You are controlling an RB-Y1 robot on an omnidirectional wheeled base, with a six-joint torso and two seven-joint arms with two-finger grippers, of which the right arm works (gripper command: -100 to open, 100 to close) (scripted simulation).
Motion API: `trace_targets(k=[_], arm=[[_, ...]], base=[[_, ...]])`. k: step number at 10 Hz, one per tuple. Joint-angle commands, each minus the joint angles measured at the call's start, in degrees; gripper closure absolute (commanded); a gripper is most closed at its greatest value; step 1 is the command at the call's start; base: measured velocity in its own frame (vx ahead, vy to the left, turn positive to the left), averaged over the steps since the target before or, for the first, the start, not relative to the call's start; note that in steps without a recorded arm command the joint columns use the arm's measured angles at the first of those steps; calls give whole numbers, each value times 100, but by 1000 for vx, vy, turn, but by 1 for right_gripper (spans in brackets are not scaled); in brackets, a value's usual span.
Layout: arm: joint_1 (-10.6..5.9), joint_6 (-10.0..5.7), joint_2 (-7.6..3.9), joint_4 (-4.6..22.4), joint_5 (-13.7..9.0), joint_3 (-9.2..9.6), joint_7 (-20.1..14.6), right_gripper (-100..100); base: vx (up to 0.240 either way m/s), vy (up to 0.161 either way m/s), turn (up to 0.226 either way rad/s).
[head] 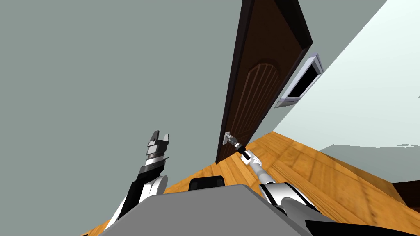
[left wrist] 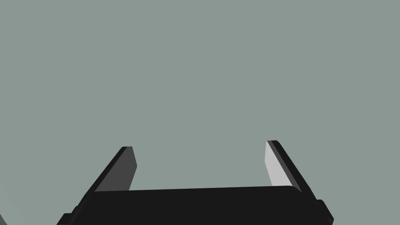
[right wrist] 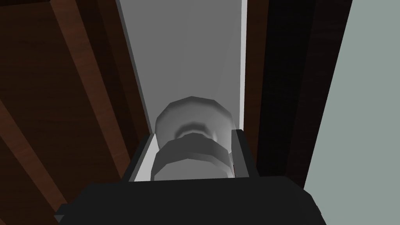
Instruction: Pull the door open
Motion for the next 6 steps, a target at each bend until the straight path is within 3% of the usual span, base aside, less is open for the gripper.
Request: trace_targets(k=[1,4,6], arm=[[10,-11,10,1,2,10,-2,100],[10,-11,10,1,2,10,-2,100],[-6,44,32,12,-189,25,-315,100]], base=[[-25,-13,13],[-8,-3,-2],[-32,-73,97]])
